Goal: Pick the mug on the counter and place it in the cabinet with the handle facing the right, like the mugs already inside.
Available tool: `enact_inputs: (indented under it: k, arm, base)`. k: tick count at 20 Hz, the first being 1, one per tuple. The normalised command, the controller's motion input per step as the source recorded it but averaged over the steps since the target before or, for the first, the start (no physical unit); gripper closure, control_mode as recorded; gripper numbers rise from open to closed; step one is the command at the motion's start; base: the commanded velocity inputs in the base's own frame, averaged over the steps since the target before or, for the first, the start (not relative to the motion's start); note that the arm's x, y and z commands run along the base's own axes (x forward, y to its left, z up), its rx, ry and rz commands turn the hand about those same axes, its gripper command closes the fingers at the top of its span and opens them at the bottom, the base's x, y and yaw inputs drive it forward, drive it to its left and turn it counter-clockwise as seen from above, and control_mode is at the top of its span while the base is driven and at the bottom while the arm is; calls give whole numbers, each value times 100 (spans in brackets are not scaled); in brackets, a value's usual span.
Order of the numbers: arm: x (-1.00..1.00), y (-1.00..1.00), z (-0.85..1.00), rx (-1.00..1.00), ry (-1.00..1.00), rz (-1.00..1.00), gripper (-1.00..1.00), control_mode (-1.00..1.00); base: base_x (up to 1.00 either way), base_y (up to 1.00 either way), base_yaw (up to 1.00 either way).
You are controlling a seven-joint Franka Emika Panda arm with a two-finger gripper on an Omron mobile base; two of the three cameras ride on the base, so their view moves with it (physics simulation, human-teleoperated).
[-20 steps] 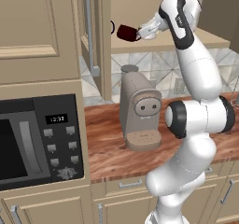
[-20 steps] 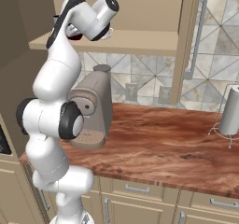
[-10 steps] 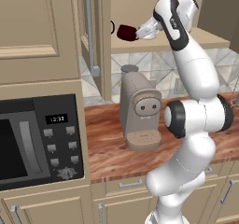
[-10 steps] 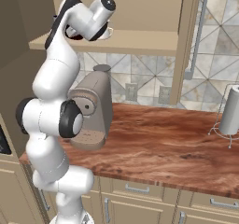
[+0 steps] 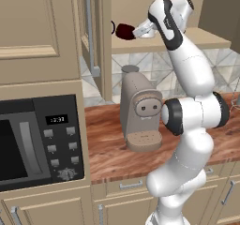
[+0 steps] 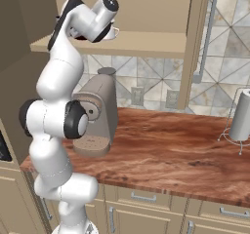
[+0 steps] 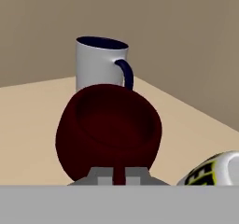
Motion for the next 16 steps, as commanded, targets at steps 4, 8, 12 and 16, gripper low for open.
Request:
enact_inputs:
  k: [4,8,12,16]
  arm:
    - [45,0,-19,0,0,0,-100,-100]
    - [12,0,-7,0,0,0,-100,-100]
    - [-13,0,0,0,0,3,-100,-100]
    - [-22,0,0,0,0,3,-100,-100]
  base:
    - [0,0,0]
    - [0,0,0]
    - [0,0,0]
    - [0,0,0]
